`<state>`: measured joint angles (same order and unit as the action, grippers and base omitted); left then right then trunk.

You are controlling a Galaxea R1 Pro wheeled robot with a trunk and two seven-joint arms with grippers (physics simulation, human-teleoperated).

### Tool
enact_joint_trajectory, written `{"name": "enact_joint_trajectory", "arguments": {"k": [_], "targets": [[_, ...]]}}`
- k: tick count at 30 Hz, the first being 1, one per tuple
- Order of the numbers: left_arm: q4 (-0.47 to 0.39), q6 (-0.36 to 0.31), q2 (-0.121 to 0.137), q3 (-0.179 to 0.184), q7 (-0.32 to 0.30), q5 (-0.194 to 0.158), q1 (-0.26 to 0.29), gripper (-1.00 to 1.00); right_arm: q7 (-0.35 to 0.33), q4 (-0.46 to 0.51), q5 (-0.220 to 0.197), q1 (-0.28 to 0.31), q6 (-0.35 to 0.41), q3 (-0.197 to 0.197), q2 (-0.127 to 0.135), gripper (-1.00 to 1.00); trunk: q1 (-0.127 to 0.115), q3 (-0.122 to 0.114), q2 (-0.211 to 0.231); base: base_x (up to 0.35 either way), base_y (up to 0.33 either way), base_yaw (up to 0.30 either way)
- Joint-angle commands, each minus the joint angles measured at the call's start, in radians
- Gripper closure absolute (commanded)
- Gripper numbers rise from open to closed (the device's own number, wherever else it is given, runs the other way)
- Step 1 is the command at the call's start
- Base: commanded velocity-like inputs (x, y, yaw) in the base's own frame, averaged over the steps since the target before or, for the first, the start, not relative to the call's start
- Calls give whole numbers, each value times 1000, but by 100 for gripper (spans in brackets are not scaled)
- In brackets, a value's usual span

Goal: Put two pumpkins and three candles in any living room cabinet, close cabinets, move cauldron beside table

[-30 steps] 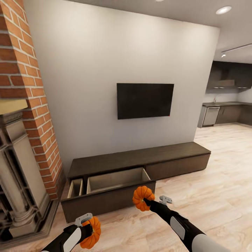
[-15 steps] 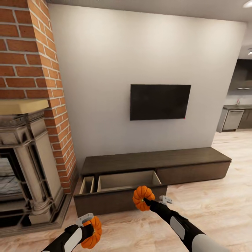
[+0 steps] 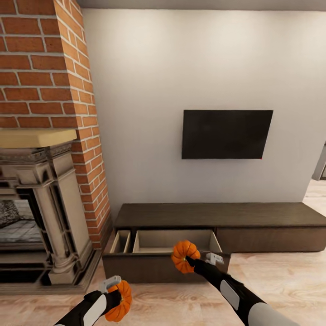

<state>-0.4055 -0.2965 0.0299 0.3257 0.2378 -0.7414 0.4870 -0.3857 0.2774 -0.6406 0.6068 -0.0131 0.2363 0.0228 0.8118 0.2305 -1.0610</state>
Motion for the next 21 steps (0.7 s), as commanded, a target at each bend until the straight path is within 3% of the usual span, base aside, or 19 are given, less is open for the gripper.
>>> {"name": "enact_joint_trajectory", "arguments": {"k": [1,7,13,21], "targets": [[-3,-3,1,9,8,-10,1,100,-1,0,-10,1,-2,6,1,100,1,1,-1,300,-160,101],[-3,-3,2,9,8,-10,1,100,-5,0,-10,1,-3,5,2,100,1,1,-1,282,-204,25],[-3,-3,2,9,8,-10,1,100,-13,0,-10,1,-4,5,3,100,1,0,-1,267,-211,-150],[-3,-3,2,7,8,-10,1,100,-13,0,-10,1,-3,6,5,100,1,0,-1,181,-33,-20]]}}
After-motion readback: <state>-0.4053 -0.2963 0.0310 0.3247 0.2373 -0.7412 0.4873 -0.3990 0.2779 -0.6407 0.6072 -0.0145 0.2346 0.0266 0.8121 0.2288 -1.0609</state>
